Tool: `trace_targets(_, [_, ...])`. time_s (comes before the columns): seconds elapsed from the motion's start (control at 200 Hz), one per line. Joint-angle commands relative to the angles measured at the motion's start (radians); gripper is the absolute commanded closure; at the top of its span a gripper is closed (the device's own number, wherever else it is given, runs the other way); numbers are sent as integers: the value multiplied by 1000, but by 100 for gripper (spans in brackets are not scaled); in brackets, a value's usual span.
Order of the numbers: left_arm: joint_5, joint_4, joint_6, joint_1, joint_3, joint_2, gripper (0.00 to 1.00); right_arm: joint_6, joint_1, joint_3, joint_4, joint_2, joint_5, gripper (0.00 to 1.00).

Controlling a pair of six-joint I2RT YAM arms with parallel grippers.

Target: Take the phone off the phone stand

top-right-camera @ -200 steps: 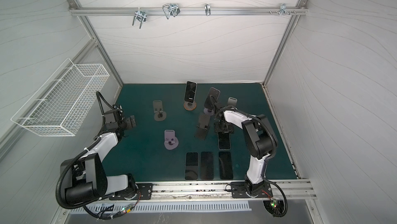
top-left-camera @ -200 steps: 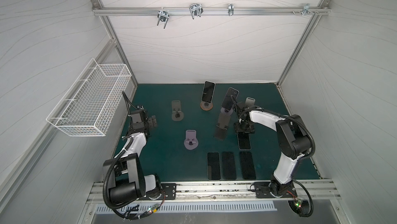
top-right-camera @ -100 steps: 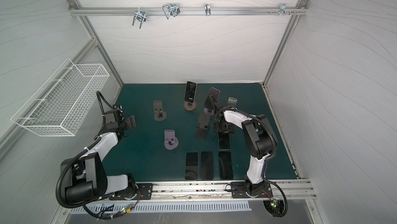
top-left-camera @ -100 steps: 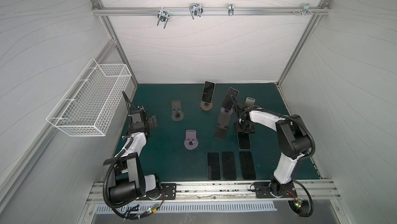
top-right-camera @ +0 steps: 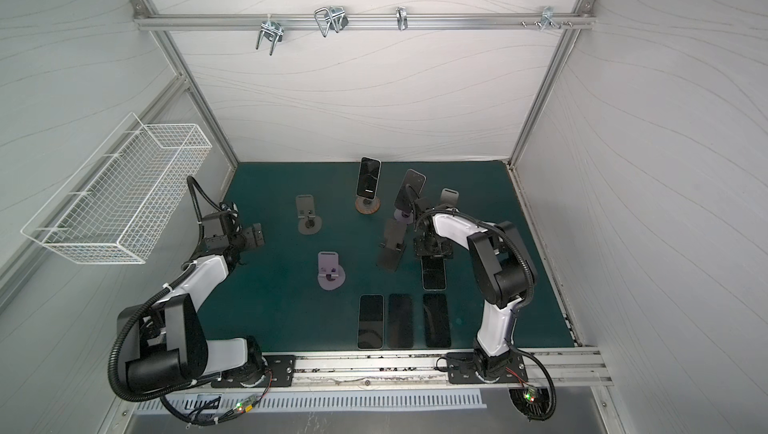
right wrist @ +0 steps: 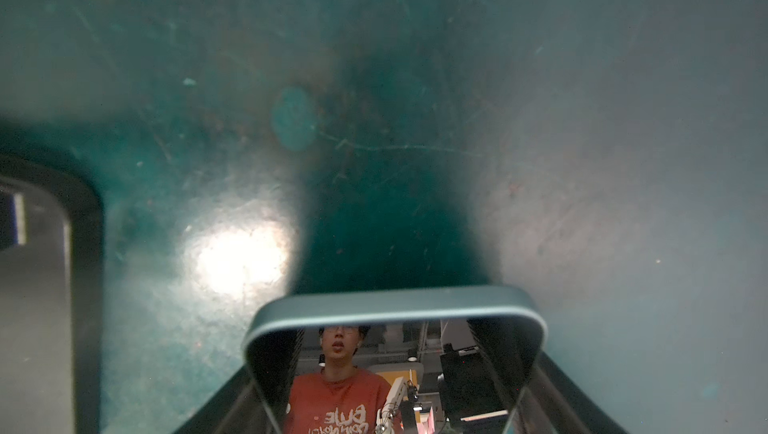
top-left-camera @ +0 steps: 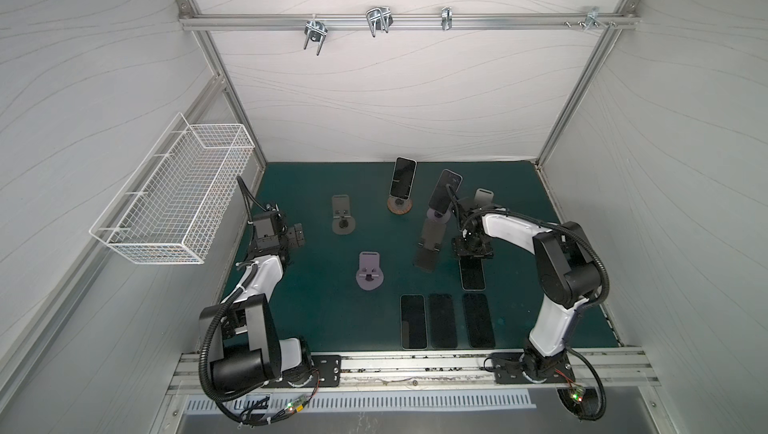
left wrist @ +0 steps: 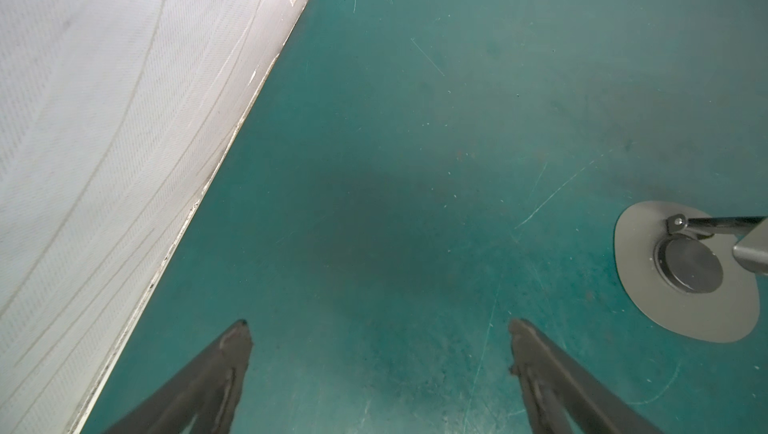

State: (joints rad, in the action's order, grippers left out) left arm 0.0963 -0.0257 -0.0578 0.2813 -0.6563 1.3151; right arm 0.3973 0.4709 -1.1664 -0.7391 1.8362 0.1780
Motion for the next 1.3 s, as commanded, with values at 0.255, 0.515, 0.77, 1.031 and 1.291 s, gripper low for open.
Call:
trace_targets(0.255, [-9,-11,-16,6,-45,10,2,28,12,14,46,83,-8,21])
trace_targets(0.515, [-9,-11,-16,5,-44,10,2,27,17,5,35,73,-5,20])
trace_targets(0.77, [-8,-2,-16,5,-54,21,2,59,28,-7,47,-33,10,19])
trace_targets(1.031, [-13,-4,-18,6,-52,18,1,77,27,-41,-8,-177,65,18])
trace_targets(1.291, [-12,-8,-18,6,-44,11,1,60,26,-36,-51,-295,84,17])
